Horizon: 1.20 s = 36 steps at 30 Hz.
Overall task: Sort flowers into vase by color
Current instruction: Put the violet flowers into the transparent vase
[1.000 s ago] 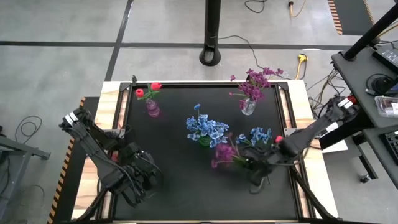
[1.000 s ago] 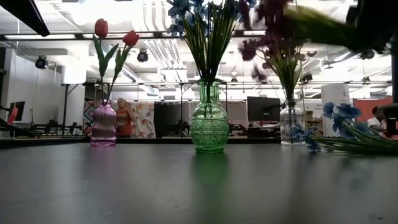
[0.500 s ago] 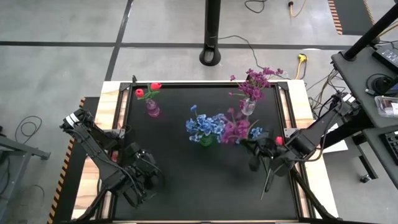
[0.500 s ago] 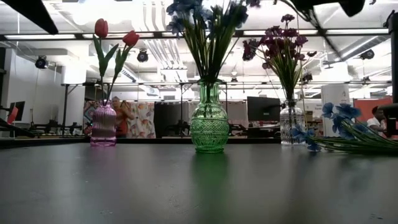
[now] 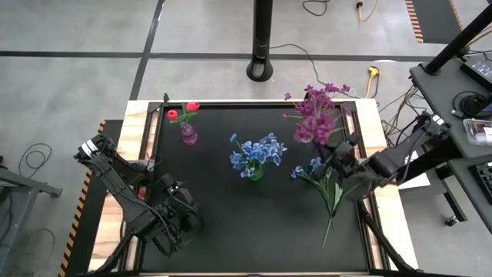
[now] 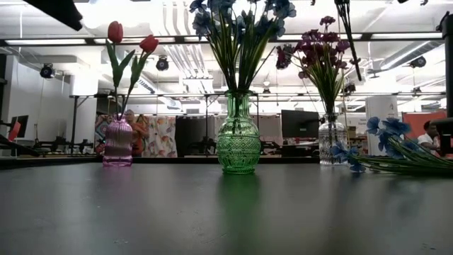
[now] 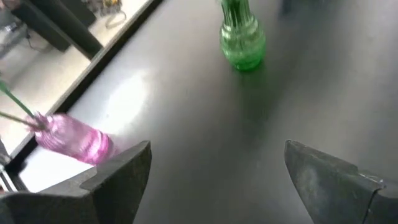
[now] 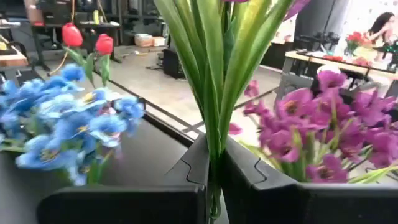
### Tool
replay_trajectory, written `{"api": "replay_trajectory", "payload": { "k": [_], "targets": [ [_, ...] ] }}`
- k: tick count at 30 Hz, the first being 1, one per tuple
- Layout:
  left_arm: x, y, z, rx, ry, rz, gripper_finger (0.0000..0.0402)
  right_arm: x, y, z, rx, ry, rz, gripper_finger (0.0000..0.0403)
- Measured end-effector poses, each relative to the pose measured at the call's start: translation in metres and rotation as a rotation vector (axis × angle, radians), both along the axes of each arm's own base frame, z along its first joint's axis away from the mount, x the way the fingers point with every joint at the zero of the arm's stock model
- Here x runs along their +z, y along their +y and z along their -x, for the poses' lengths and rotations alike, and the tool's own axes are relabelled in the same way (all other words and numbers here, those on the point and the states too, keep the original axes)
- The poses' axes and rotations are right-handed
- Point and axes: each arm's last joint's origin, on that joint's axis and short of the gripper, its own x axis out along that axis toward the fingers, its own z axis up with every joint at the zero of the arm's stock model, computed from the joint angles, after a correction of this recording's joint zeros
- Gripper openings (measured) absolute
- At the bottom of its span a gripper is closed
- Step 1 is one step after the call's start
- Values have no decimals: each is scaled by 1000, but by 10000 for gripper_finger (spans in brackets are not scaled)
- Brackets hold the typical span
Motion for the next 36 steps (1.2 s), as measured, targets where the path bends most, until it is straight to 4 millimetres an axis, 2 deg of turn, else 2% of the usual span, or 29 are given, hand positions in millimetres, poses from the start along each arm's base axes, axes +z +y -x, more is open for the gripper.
{"api": "replay_trajectory", "payload": {
  "k": [8, 12, 16, 19, 22, 26, 29, 32, 36],
  "targets": [
    [1, 4, -4, 2, -36, -47, 348, 10, -26, 4, 56, 12, -130, 18],
    [1, 7, -7, 11, -35, -56, 348, 13, -32, -6, 49, 51, -69, 18],
    [2, 10, -10, 21, -32, -63, 348, 22, -46, -9, 11, 70, 0, 18],
    [2, 12, -11, 27, -34, -67, 348, 33, -59, -6, 42, 17, 5, 18],
    [2, 12, -12, 27, -48, -79, 348, 35, -73, -3, 133, -54, 38, 18],
    [2, 12, -12, 27, -50, -80, 348, 22, -90, 6, 160, -101, 107, 18],
    [2, 12, -12, 27, -50, -79, 348, 4, -100, 10, 168, -134, 135, 18],
    [2, 12, -12, 27, -50, -80, 348, -15, -108, 15, 120, -117, 170, 18],
    [2, 12, -12, 27, -50, -79, 348, -30, -113, 21, 36, -91, 193, 18]
  ]
}}
